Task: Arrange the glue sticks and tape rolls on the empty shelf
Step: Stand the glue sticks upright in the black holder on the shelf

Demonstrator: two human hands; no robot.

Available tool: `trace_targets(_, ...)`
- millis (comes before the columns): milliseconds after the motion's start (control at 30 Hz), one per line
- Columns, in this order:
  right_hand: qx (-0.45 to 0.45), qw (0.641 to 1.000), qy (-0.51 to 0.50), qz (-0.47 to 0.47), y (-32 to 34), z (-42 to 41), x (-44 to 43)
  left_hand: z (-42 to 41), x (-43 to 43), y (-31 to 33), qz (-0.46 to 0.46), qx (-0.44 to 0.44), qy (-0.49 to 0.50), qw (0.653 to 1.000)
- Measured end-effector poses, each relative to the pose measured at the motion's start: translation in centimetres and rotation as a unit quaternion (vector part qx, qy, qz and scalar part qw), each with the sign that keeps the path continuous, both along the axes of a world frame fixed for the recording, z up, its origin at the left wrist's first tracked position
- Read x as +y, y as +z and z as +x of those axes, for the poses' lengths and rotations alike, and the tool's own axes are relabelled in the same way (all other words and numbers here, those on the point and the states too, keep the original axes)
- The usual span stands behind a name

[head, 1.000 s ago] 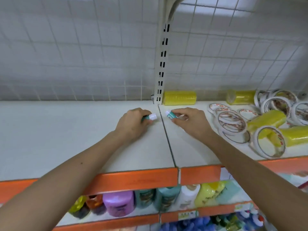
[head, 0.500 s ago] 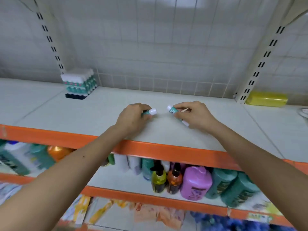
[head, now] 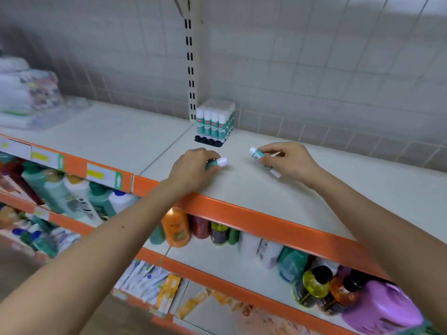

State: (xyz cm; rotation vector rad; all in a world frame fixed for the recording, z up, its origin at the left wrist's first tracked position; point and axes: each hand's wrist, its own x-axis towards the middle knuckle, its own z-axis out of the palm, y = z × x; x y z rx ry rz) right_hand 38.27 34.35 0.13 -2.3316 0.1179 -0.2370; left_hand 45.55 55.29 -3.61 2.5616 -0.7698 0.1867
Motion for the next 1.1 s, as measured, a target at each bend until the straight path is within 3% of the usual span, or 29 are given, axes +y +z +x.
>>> trace_targets(267, -0.019, 0.999, 0.047, 0.02, -1.1, 10.5, 2.9, 6.9, 1.5, -0.2, 0.035, 0.017, -0.026, 0.999)
trace_targets(433, 0.025, 0.995, 0.084, 0.052, -1.1, 13.6, 2.8, 9.0, 1.1, 0.0, 0.039, 0.028, -0.071, 0.996)
trace_targets(633, 0.055, 0.992, 0.097, 0.059, 0.2, 15.2, 2.9, 10.0, 0.7, 0.9, -0.08, -0.024, -0.057, 0.995)
trace_targets(767, 0.062, 0.992, 0.091, 0.057, 0.8, 15.1, 3.3, 10.9, 0.4, 0.7, -0.091, -0.075, -0.059, 0.991)
trace_targets(967, 0.066, 0.986, 0.115, 0.097, 0.6, 14.4, 3.6, 11.1, 0.8, 0.7, -0.078, -0.078, -0.056, 0.992)
trace_targets(1100, 0.055, 0.974, 0.109, 0.188, 0.7, 14.2, 3.8, 11.3, 1.5, 0.2, -0.073, -0.064, -0.025, 0.995)
